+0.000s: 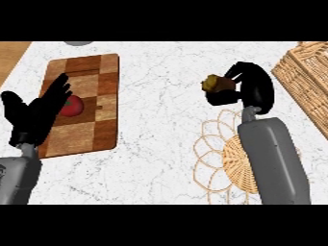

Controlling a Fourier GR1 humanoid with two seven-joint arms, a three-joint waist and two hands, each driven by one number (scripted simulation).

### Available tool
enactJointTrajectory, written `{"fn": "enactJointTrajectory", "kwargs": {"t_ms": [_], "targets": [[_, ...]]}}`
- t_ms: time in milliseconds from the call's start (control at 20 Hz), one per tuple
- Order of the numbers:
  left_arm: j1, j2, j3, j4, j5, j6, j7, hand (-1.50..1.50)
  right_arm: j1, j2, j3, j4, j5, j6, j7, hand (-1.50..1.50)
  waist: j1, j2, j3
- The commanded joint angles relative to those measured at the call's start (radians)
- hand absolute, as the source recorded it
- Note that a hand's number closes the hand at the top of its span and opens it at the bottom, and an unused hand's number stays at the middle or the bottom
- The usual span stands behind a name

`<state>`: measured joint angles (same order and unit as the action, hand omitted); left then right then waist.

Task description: Pick the sweet potato from the placemat and place it in the basket

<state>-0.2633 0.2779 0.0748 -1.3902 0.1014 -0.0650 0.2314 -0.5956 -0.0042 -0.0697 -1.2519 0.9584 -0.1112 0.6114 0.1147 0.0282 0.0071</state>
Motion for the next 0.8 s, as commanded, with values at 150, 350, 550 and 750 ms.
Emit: {"fn": "enactJointTrajectory", "kwargs": {"t_ms": [150, 350, 550, 750], "targets": [[-0.062, -0.023, -0.026, 0.029, -0.025, 0.018, 0.012, 0.0, -0.265, 0.004, 0.106, 0.118, 0.077, -0.419, 0.229, 1.5, 0.016, 0.0, -0.008], [-0.046, -0.001, 0.001, 0.07, -0.021, 0.003, -0.019, 0.0, -0.412, 0.004, 0.164, 0.261, 0.176, -0.535, 0.432, 1.5, -0.011, -0.007, -0.011], [-0.013, -0.012, -0.003, 0.03, -0.018, 0.013, -0.007, 0.0, -0.569, 0.004, 0.136, 0.422, 0.261, -0.536, 0.561, 1.5, -0.034, -0.014, -0.009], [-0.005, -0.019, 0.011, 0.067, -0.033, 0.035, -0.042, 0.0, -0.708, 0.004, 0.081, 0.559, 0.329, -0.506, 0.591, 1.5, -0.054, -0.012, -0.01]]}}
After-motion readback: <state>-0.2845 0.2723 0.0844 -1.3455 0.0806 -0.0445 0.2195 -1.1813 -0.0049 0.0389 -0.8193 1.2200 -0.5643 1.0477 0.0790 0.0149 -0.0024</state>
